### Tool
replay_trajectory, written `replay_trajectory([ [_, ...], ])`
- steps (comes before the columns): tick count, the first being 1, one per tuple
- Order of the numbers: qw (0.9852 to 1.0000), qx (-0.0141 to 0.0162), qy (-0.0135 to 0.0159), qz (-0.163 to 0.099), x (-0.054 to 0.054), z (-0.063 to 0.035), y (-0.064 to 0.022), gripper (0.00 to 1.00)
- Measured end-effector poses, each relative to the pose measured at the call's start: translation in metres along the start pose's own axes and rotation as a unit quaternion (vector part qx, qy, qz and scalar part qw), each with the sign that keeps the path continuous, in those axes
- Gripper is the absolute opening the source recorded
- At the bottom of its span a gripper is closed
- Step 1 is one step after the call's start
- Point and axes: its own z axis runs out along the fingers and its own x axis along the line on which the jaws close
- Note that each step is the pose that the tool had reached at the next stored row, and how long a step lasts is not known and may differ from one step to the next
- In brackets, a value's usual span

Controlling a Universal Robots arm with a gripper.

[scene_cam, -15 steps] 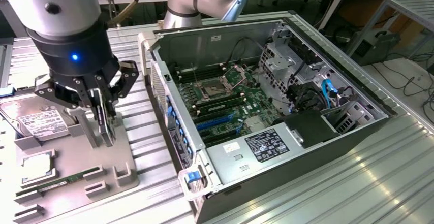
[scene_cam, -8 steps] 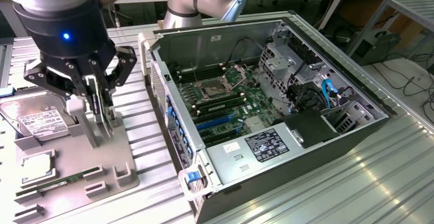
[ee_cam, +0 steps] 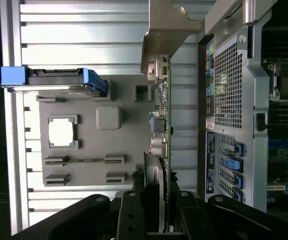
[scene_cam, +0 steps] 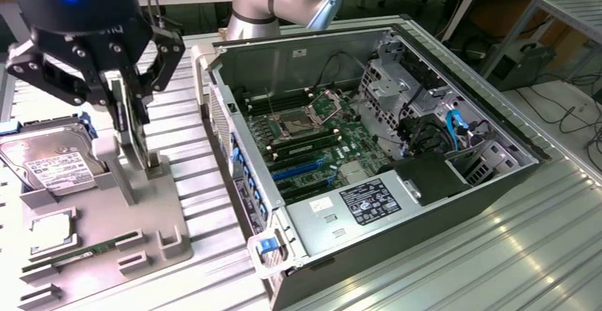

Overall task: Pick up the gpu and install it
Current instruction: 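Pick up the gpu and move the gpu toward the slot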

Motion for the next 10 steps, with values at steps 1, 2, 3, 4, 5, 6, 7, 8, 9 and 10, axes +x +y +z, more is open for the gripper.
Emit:
replay_trajectory([
  [1,1.0000,0.0000,0.0000,0.000,-0.0001,-0.0044,0.0001,0.28],
  [2,1.0000,0.0001,0.0002,0.000,-0.0002,-0.0080,0.0001,0.28],
  [3,1.0000,0.0001,0.0001,0.000,-0.0003,-0.0102,0.0002,0.28],
  [4,1.0000,0.0000,0.0000,0.000,-0.0003,-0.0105,0.0001,0.28],
  [5,1.0000,0.0000,0.0000,0.000,-0.0003,-0.0105,0.0002,0.28],
  [6,1.0000,0.0000,0.0000,0.000,-0.0003,-0.0105,0.0002,0.28],
  [7,1.0000,0.0000,0.0000,0.000,-0.0003,-0.0105,0.0002,0.28],
  [8,1.0000,0.0000,0.0000,0.000,-0.0003,-0.0105,0.0002,0.28],
  [9,1.0000,0.0001,0.0001,0.000,-0.0007,-0.0106,0.0002,0.28],
  [10,1.0000,0.0001,0.0001,0.000,-0.0018,-0.0106,0.0002,0.28],
])
